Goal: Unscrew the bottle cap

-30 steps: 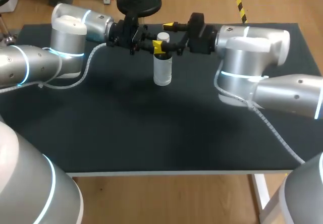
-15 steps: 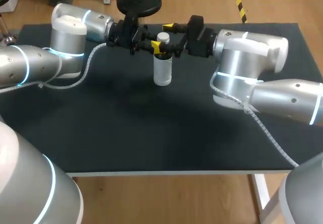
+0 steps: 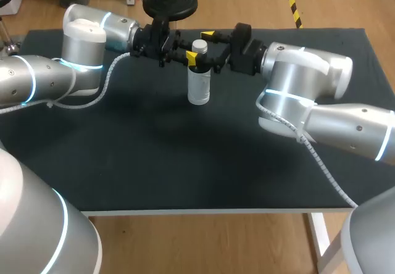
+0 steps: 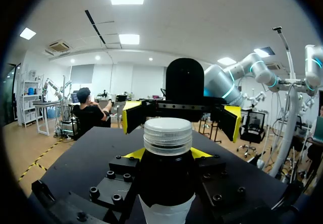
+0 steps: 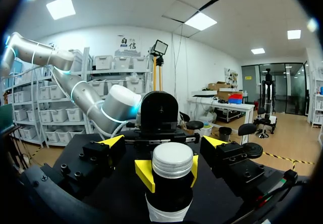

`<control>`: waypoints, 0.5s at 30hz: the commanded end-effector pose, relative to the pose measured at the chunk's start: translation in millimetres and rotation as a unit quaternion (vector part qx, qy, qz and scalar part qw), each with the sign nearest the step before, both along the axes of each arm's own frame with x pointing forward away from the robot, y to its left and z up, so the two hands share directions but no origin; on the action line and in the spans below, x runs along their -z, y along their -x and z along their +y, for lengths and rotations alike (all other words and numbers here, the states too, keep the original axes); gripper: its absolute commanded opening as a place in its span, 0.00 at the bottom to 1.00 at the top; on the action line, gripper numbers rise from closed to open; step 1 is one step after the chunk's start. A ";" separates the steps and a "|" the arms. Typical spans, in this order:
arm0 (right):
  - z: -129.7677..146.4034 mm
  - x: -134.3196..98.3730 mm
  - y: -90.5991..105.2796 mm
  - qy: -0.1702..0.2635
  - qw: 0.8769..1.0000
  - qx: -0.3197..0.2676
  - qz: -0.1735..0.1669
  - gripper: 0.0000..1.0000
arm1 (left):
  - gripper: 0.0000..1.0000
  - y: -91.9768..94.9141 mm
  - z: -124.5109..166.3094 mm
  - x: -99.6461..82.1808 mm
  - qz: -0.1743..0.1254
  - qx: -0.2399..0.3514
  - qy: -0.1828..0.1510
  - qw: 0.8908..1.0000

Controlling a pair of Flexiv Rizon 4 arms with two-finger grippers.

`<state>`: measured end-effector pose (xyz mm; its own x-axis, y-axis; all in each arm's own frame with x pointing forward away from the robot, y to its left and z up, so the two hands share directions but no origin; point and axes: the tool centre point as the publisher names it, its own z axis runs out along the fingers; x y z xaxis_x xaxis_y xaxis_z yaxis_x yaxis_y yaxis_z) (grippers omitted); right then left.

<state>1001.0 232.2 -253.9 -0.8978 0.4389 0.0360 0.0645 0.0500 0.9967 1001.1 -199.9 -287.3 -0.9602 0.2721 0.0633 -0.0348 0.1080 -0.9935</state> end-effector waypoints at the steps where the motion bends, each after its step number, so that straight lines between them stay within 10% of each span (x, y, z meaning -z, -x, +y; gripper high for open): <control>1: 0.5 3.0 0.8 -0.007 1.000 0.004 -0.003 1.00 | 0.00 -3.4 -0.1 2.6 0.001 0.004 0.001 1.000; 15: 0.4 0.0 0.4 -0.021 1.000 -0.003 -0.008 0.82 | 0.00 -3.4 -0.1 2.6 0.001 0.004 0.001 1.000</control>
<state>1000.5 233.7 -252.6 -0.9007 0.4329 0.0371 0.0525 0.0238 0.9983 1001.1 -199.9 -287.3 -0.9602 0.2721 0.0633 -0.0349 0.1080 -0.9935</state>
